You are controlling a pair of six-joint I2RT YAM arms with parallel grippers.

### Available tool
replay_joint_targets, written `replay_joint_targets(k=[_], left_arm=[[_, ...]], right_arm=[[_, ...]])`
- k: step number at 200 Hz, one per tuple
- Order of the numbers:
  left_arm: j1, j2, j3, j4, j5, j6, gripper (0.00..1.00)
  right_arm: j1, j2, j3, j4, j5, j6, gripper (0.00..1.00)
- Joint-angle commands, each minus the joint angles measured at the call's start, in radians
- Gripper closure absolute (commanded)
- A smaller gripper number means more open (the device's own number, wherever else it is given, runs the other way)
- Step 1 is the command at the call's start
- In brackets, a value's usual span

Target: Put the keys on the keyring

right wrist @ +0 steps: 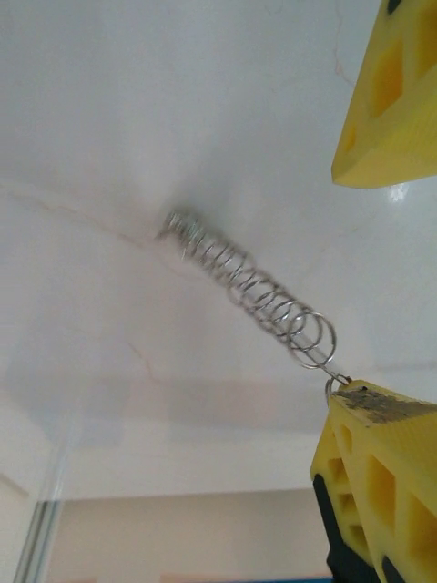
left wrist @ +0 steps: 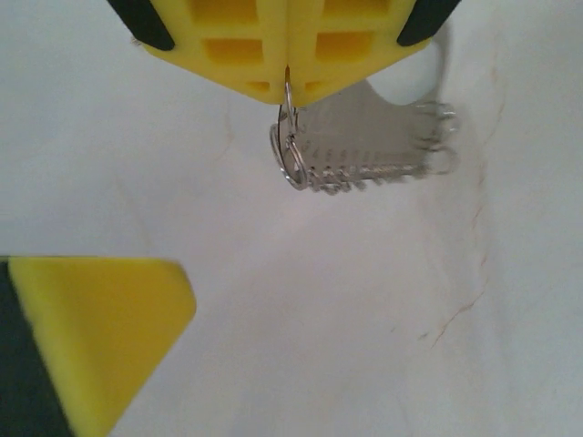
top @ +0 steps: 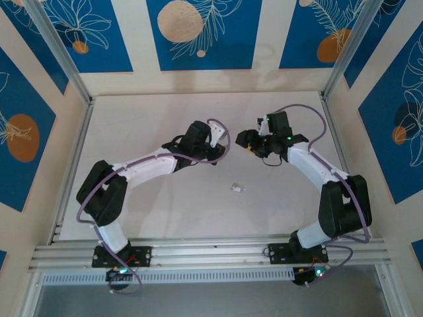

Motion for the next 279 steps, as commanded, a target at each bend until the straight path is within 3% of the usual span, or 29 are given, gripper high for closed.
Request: replay_joint_targets(k=[1, 29, 79, 112, 158, 279], left_arm=[[0.014, -0.054, -0.06, 0.224, 0.126, -0.046, 1.0], [0.015, -0.085, -0.114, 0.374, 0.176, -0.09, 1.0], [0.016, -0.12, -0.134, 0.449, 0.267, -0.128, 1.0], [0.017, -0.13, -0.143, 0.471, 0.254, -0.161, 1.0], [0.017, -0.135, -0.175, 0.595, 0.258, -0.205, 1.0], [0.059, -0.137, -0.137, 0.703, 0.465, -0.289, 1.0]], right_arm=[[-0.042, -0.079, -0.001, -0.031, -0.107, -0.021, 0.39], [-0.09, -0.133, -0.019, 0.0, -0.185, -0.008, 0.39], [-0.106, -0.177, -0.055, 0.103, -0.35, 0.022, 0.44], [-0.103, -0.221, -0.097, 0.172, -0.434, 0.06, 0.48], [-0.093, -0.25, -0.122, 0.209, -0.448, 0.056, 0.53], [-0.138, -0.23, -0.171, 0.545, -0.585, 0.102, 0.63]])
